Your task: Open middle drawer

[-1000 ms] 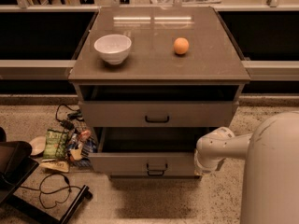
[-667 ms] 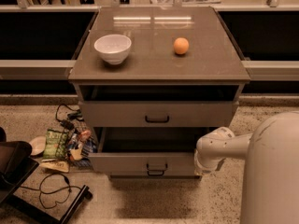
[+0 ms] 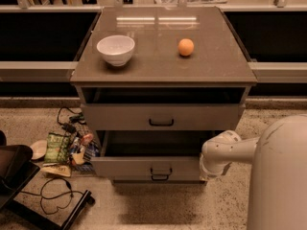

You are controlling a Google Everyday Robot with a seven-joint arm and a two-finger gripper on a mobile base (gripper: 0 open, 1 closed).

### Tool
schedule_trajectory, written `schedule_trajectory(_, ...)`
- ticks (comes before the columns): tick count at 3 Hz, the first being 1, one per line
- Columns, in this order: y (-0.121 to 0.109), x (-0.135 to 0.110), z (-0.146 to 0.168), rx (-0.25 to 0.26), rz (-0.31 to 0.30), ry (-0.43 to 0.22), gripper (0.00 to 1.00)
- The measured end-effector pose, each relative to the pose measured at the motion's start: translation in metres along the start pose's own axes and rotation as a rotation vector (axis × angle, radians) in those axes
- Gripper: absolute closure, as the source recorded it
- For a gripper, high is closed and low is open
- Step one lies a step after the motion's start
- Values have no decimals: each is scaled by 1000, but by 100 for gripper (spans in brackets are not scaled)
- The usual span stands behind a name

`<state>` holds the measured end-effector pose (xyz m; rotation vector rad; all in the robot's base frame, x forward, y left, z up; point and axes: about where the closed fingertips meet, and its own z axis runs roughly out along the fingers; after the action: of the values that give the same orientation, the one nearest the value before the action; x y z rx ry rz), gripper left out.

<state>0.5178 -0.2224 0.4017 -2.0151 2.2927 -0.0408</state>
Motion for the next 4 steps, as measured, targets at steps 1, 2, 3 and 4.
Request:
schedule_trajectory(1,0,0,0,0,0,0,11)
schedule_trajectory(2,0,0,0,0,0,0,0)
schedule_trajectory(3,0,0,0,0,0,0,0)
schedule_trajectory(4,-30,3,-40,81,-77,-10,0)
